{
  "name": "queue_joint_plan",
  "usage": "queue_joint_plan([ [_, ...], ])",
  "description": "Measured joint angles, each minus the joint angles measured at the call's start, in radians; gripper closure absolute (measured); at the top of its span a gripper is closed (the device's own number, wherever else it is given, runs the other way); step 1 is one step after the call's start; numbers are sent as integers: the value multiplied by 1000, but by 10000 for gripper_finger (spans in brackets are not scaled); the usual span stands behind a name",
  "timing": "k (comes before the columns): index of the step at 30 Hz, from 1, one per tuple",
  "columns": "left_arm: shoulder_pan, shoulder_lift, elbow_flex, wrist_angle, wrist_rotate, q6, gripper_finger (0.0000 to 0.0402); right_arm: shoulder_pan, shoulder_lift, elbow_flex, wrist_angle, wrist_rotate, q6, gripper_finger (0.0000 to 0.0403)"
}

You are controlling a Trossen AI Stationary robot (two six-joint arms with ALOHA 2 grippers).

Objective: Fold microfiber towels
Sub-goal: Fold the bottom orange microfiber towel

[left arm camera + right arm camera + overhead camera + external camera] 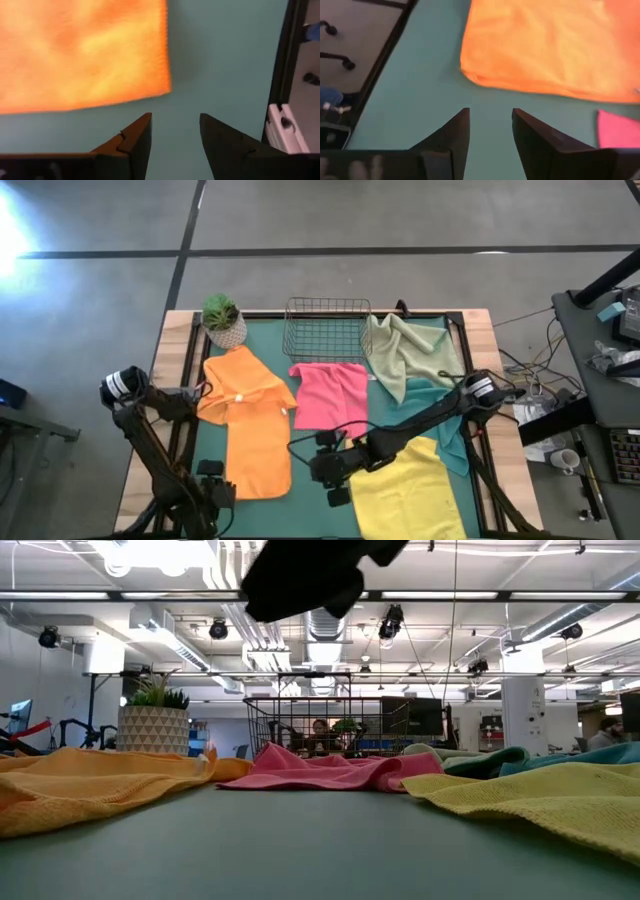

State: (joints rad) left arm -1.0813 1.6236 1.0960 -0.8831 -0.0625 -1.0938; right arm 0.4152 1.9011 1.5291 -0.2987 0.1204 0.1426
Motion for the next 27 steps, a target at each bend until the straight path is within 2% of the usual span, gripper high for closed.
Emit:
queue_joint_plan([
  [4,0,0,107,-186,-18,38,251,0,30,3,43,1,14,264],
  [7,-2,-1,176,-277,-113,61,251,4,59,29,71,-23,-9,266],
  [10,-6,-1,192,-275,-242,59,251,4,102,81,87,-52,-50,265],
  [12,-7,12,186,-248,-282,59,251,4,135,122,96,-54,-66,263],
  [18,-13,105,165,-206,-285,56,251,3,256,279,48,-52,-123,263],
  [24,-18,188,166,-160,-260,85,251,3,370,467,-144,-77,-158,264],
  [27,-21,209,163,-139,-260,82,251,3,420,546,-169,-109,-184,264],
])
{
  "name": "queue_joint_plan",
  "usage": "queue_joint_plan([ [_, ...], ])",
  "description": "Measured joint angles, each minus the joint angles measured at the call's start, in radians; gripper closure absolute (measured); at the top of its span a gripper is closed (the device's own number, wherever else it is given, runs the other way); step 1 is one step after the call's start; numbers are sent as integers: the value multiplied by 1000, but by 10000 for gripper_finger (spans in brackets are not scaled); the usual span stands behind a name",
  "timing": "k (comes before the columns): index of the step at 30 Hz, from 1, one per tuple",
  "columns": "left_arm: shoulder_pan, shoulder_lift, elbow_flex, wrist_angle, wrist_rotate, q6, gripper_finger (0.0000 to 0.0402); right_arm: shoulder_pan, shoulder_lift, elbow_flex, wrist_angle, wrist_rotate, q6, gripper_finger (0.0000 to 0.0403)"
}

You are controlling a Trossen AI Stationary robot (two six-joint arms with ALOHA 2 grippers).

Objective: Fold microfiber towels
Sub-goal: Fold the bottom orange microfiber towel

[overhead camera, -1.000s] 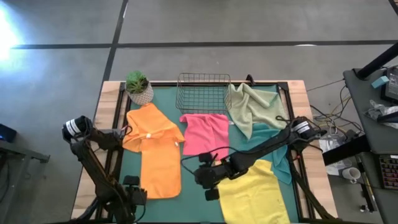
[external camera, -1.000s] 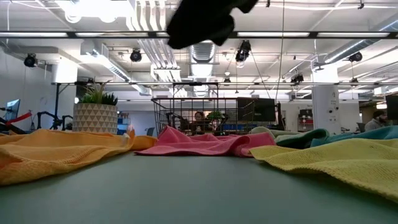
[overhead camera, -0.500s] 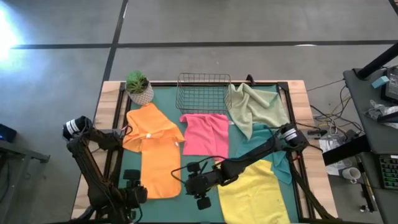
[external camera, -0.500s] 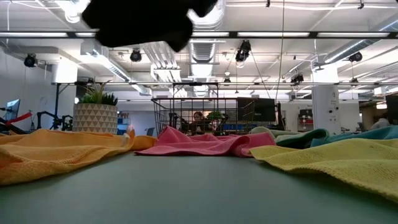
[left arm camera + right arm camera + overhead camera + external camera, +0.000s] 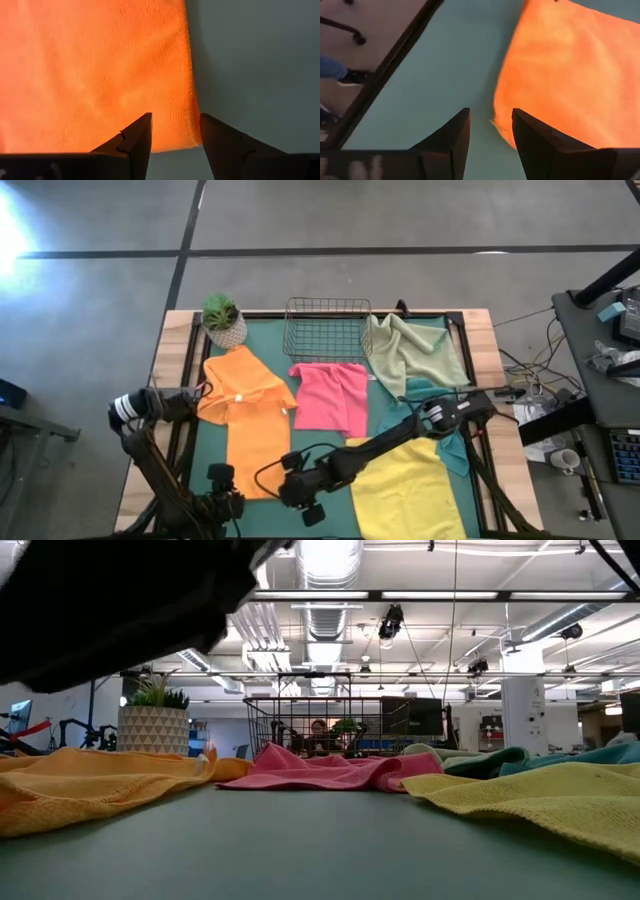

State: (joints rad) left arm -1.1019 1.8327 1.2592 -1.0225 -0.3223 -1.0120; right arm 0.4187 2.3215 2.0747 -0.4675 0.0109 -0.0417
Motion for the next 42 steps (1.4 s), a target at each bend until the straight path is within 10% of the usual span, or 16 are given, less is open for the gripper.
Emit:
queue_joint_plan([
  [32,0,7,-138,117,0,-2,251,-54,137,69,8,30,42,266],
  [42,1,6,-151,142,0,-1,278,-66,136,54,7,7,124,353],
])
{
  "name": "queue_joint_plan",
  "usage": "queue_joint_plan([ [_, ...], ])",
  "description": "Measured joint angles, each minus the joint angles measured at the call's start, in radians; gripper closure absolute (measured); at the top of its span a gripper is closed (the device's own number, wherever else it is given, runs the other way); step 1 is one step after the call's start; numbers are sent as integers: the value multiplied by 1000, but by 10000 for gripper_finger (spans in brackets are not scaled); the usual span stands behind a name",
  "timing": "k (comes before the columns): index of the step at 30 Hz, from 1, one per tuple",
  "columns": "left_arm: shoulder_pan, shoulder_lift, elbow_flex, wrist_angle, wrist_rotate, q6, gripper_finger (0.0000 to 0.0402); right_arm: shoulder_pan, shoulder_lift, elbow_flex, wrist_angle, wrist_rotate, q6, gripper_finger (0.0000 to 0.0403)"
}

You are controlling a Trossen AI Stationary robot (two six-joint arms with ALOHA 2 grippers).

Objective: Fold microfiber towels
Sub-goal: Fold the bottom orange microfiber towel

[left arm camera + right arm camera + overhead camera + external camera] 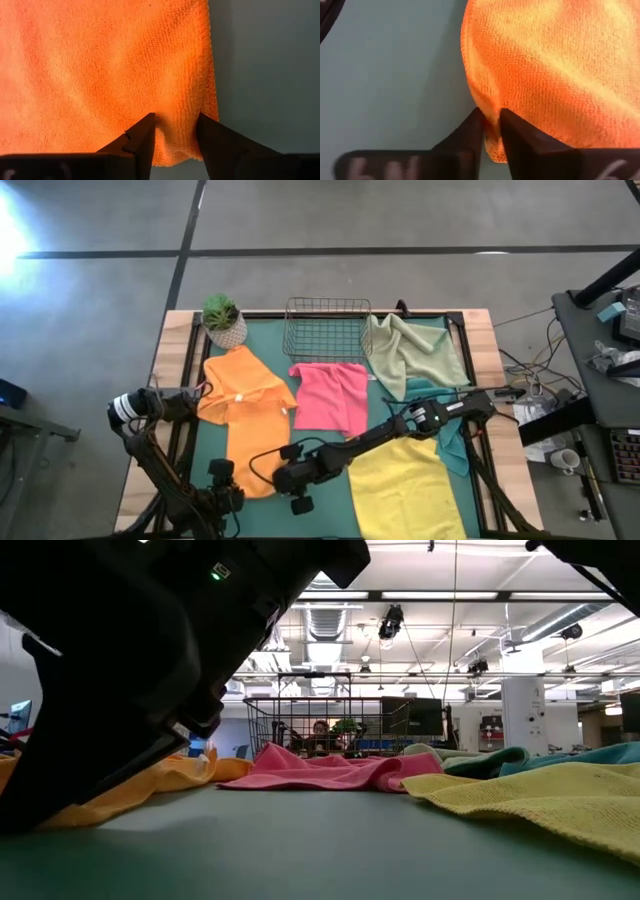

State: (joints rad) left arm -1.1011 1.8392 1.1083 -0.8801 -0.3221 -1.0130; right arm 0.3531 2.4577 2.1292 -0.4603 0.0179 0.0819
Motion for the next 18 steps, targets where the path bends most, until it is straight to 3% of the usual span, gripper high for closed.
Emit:
queue_joint_plan([
  [3,0,-7,-1,6,15,0,302,0,0,0,-1,-2,22,384],
  [8,2,-31,-2,10,38,0,322,0,0,0,-3,-3,39,392],
  [14,2,-53,1,15,110,5,321,0,0,-1,-5,-4,39,393],
  [18,2,-54,9,18,181,6,298,-2,0,-2,-6,-19,39,393],
])
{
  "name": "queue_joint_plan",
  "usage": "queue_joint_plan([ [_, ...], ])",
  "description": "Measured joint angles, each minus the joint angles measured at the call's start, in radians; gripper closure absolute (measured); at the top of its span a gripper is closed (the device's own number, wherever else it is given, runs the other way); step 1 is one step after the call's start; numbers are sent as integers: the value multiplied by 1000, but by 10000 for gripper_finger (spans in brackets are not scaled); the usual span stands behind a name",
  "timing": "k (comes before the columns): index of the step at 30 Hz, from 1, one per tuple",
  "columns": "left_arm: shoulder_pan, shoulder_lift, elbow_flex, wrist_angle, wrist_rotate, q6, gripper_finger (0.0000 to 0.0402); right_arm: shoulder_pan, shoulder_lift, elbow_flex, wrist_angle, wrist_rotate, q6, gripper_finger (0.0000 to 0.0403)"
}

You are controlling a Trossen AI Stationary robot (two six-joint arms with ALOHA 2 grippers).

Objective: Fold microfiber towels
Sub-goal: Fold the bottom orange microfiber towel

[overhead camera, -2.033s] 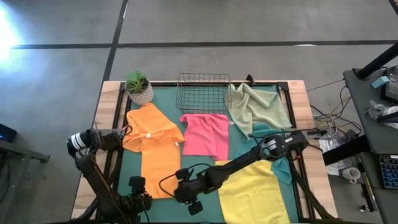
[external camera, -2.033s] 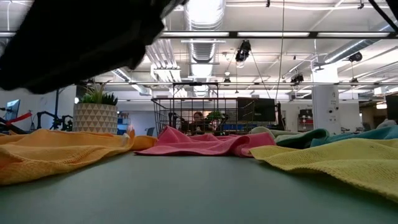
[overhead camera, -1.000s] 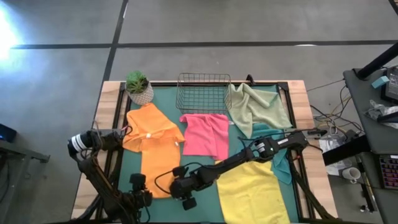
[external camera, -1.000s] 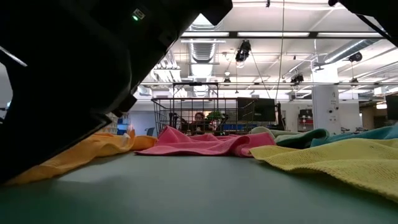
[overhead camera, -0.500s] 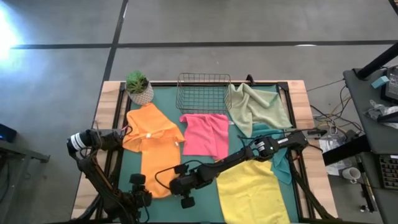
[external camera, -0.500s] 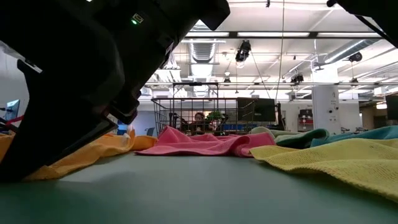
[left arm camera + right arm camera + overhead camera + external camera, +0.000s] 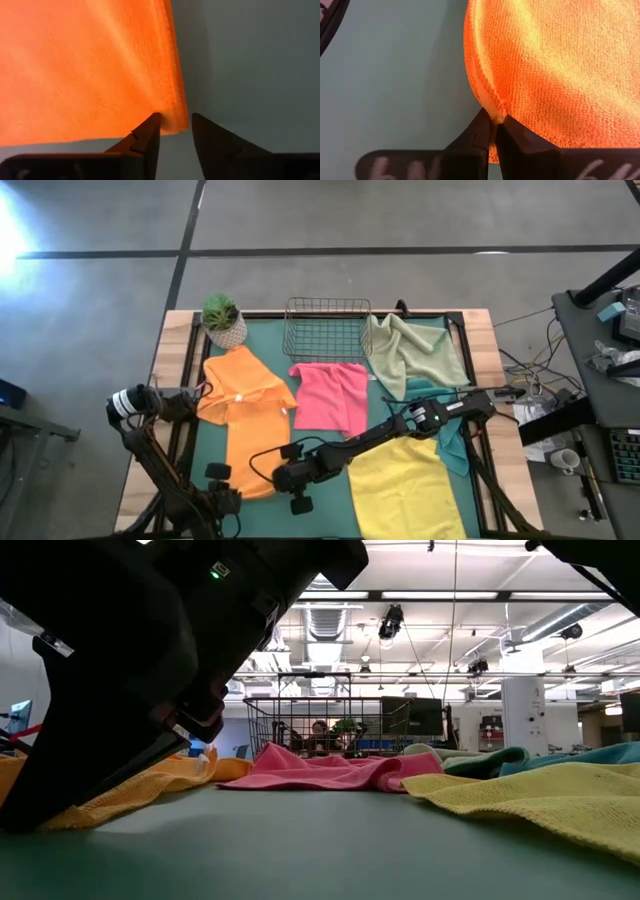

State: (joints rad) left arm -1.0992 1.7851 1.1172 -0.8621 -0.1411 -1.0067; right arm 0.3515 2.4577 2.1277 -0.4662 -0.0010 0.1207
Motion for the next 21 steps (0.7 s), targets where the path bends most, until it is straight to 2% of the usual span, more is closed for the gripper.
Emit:
queue_joint_plan([
  [11,5,-1,-15,49,2,-6,200,0,0,0,0,-5,0,394],
  [21,32,-5,-36,49,-57,-9,198,0,0,0,-1,-7,3,394],
])
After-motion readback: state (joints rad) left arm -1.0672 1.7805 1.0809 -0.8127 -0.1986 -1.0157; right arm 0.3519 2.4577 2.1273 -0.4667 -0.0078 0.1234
